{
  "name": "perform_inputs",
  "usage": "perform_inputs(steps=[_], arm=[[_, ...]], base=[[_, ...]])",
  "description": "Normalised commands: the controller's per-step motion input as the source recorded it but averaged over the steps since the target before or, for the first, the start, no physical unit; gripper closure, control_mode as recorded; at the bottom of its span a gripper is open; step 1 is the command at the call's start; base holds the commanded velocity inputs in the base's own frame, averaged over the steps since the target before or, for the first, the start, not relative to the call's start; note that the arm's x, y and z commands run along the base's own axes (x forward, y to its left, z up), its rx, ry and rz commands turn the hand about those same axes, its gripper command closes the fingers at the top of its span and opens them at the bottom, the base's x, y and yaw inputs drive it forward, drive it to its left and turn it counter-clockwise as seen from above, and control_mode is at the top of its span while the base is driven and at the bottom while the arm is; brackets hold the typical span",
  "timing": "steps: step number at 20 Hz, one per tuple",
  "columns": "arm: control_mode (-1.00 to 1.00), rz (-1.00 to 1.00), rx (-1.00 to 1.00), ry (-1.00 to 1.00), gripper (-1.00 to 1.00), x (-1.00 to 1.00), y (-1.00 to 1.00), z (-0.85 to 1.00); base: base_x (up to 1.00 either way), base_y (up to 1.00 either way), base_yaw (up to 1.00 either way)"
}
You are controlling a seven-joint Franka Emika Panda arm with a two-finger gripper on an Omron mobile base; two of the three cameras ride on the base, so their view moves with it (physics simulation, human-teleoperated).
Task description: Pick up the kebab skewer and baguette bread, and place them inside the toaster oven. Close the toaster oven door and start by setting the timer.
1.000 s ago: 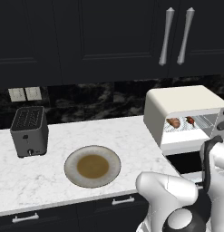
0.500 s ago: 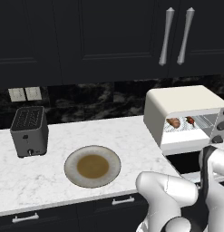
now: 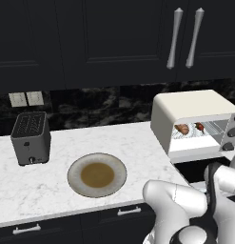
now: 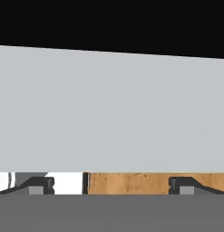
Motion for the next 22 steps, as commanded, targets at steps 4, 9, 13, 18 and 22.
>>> perform_inputs(steps=[4,9,13,18,22], arm=[[-1.00,0.00,0.02,0.00,-1.00,0.35,0.00,-0.16],[-1.00,-0.02,0.03,0.00,-1.00,0.27,0.00,-0.26],[-1.00,-0.03,0.08,-0.02,-1.00,0.29,0.00,-0.09],[-1.00,-0.06,0.08,-0.14,-1.00,0.38,0.07,0.09],[-1.00,-0.08,0.05,-0.21,-1.00,0.53,0.11,0.32]], base=[[0.00,0.00,0.00],[0.00,0.00,0.00],[0.00,0.00,0.00],[0.00,0.00,0.00],[0.00,0.00,0.00]])
